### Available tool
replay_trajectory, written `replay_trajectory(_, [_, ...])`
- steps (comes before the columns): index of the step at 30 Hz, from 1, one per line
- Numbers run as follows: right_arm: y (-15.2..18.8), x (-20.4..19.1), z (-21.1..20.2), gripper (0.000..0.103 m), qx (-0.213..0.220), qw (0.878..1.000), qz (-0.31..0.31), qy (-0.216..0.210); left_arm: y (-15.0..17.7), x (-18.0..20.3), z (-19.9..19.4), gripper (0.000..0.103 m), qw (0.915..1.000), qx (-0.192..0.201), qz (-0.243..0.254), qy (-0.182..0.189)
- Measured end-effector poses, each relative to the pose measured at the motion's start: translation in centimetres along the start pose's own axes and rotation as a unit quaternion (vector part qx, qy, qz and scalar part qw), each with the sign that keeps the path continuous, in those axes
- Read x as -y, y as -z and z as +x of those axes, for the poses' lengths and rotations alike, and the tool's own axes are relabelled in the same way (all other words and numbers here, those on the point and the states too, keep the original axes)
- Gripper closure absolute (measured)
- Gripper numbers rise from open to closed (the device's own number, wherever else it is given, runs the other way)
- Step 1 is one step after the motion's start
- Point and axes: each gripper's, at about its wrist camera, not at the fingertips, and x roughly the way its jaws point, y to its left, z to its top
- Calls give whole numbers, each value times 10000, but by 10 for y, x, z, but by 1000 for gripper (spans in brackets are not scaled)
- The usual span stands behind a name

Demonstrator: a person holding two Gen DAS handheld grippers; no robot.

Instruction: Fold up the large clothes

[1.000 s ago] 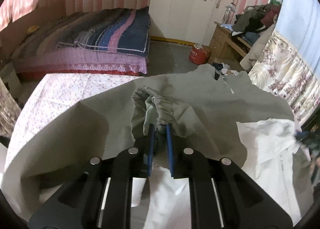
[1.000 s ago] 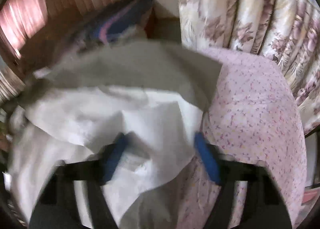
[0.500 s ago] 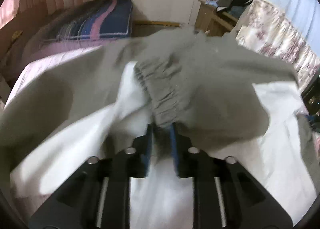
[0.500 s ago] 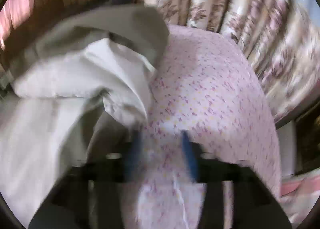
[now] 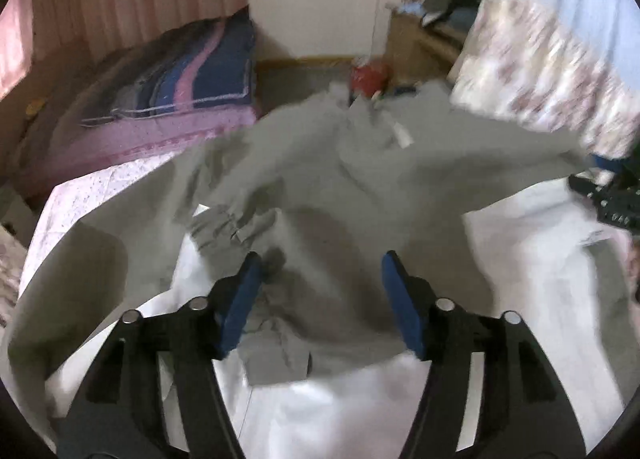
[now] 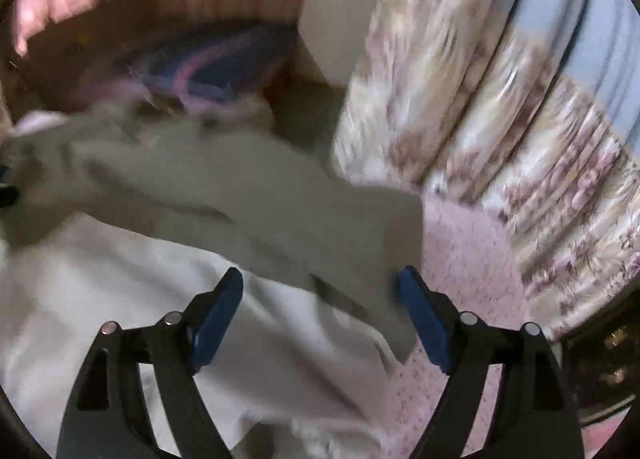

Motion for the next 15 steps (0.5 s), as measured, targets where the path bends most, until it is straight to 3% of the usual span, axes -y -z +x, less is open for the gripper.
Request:
replay_trajectory(4, [3, 19, 28, 22, -338, 9984, 386, -245, -4, -3, 31, 43, 9995, -270, 43, -128])
replay_trajectory(8, [4, 21, 36, 14, -534, 9957, 623, -418, -10, -3, 51, 43, 9986, -435, 155, -253])
replay_trajectory(10, [6, 24, 24, 13, -579, 9943, 731, -512, -11, -4, 49, 43, 9984, -435, 166, -331])
replay_trajectory(12, [9, 23, -3, 13, -295, 9954, 654, -635, -9, -4, 33, 44, 9986, -340, 176, -363])
replay_trajectory(13, [11, 20, -27, 12, -24, 9960, 551, -698, -6, -3, 24, 37, 9989, -256, 192, -339])
replay_trajectory(14, [13, 19, -44, 9, 175, 9961, 488, -713, -3, -3, 11, 20, 9991, -122, 212, -335])
replay_trajectory(15, [16, 18, -62, 5, 394, 9959, 444, -687, 2, -5, -4, 10, 9986, 43, 188, -489])
